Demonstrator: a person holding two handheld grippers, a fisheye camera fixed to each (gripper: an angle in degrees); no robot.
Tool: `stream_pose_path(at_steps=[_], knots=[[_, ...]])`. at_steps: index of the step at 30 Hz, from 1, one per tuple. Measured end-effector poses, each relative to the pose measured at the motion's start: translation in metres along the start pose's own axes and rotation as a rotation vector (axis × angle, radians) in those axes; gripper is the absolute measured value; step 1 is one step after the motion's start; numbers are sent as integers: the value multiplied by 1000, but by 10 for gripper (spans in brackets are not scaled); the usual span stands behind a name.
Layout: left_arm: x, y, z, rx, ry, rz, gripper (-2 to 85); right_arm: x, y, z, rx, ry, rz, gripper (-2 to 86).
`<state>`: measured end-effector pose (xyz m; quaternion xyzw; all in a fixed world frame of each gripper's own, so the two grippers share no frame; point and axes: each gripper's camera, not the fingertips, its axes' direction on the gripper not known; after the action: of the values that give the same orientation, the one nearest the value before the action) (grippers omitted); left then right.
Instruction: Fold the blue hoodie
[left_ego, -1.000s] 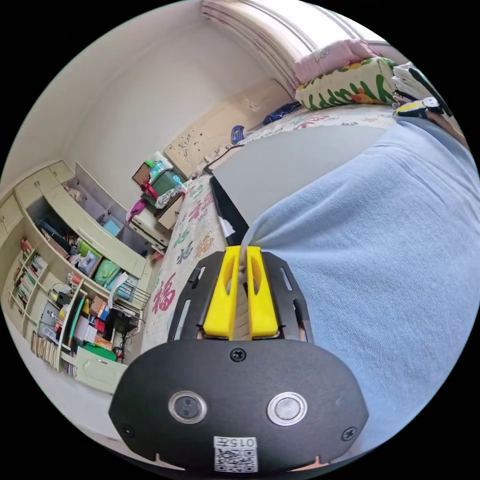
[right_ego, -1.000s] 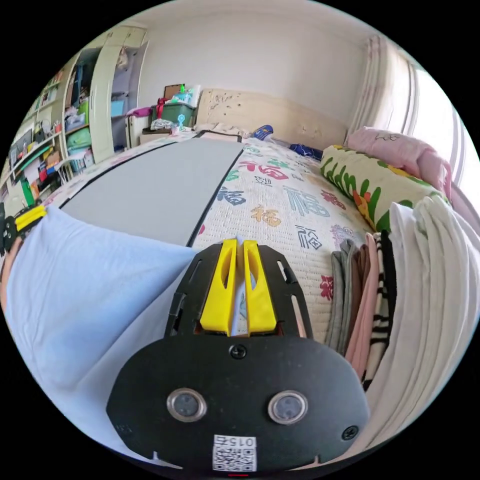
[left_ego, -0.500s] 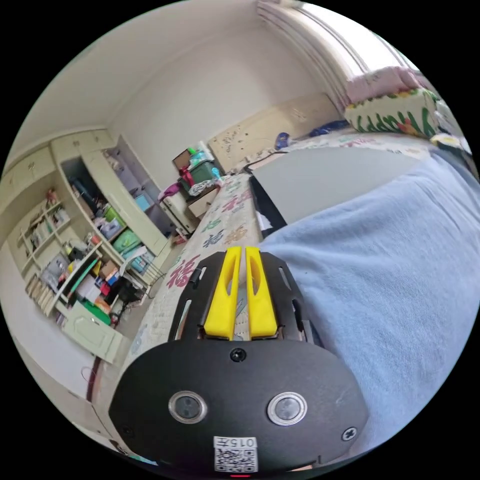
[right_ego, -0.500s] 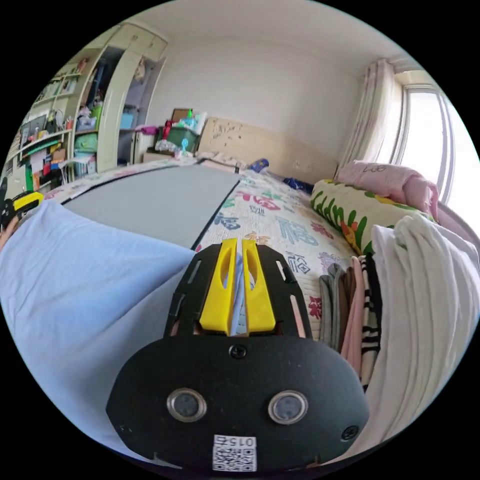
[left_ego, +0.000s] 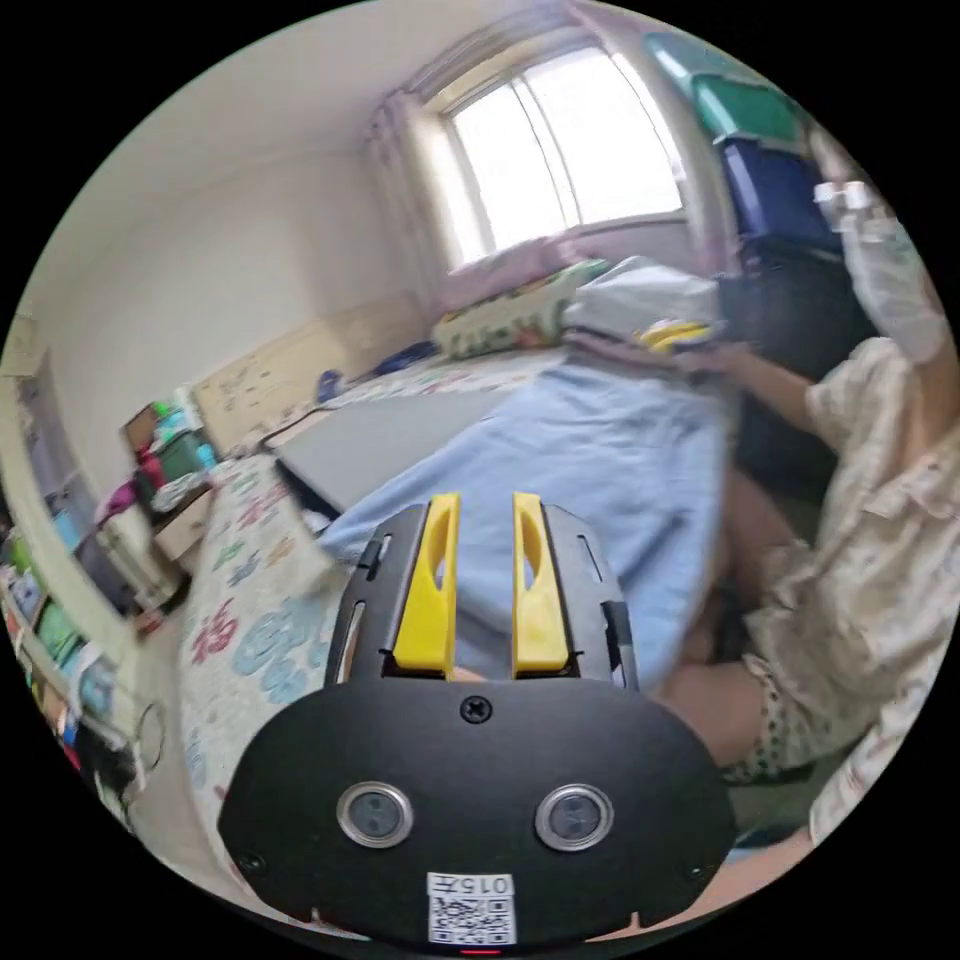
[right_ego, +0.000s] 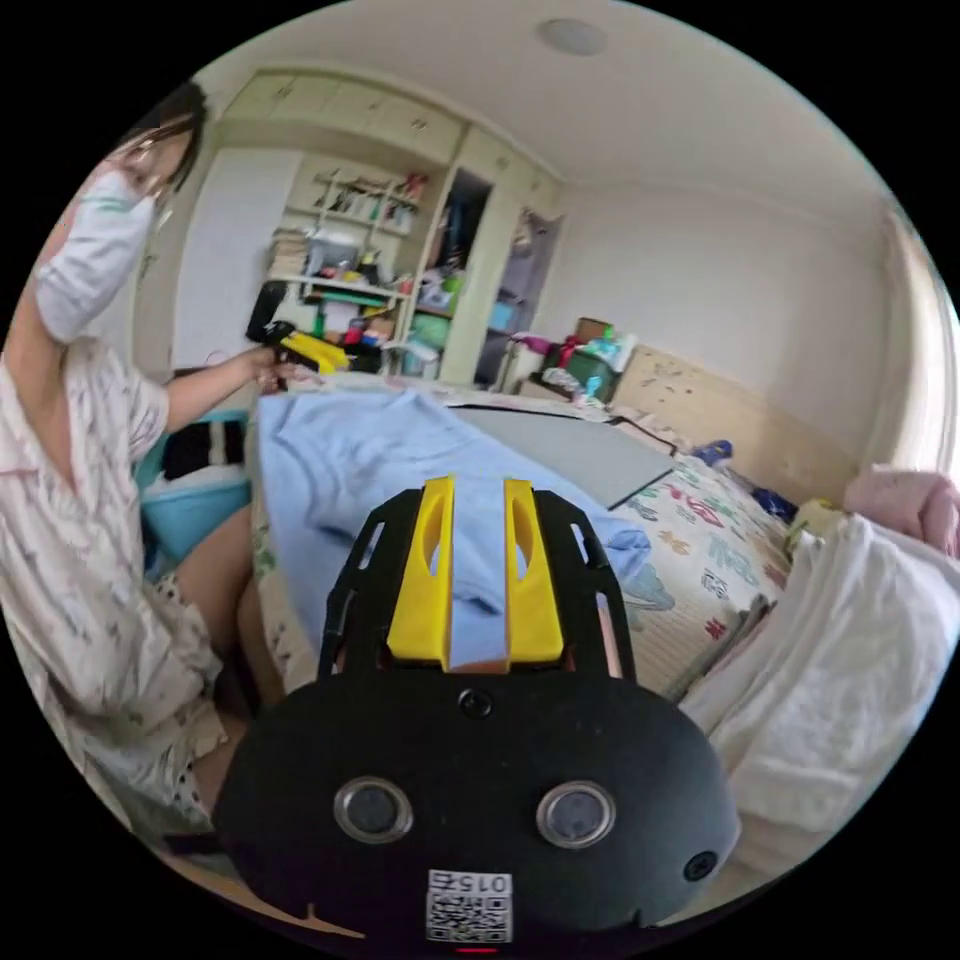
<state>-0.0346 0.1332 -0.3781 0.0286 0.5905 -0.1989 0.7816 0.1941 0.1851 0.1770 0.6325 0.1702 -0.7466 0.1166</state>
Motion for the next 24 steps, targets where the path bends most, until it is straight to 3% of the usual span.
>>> stream_pose_path(at_steps=[7, 9, 14, 24], knots=[[0, -7, 1, -181, 159, 93, 98, -34, -25, 28, -312, -186, -147, 101], [-6, -7, 7, -261, 129, 105, 100, -42, -26, 41, -395, -203, -175, 102], [-21, -5, 17, -341, 139, 80, 94, -47, -31, 42, -384, -91, -183, 88], [-10, 9, 11, -356, 140, 196, 73, -55, -38, 57, -404, -91, -184, 37]])
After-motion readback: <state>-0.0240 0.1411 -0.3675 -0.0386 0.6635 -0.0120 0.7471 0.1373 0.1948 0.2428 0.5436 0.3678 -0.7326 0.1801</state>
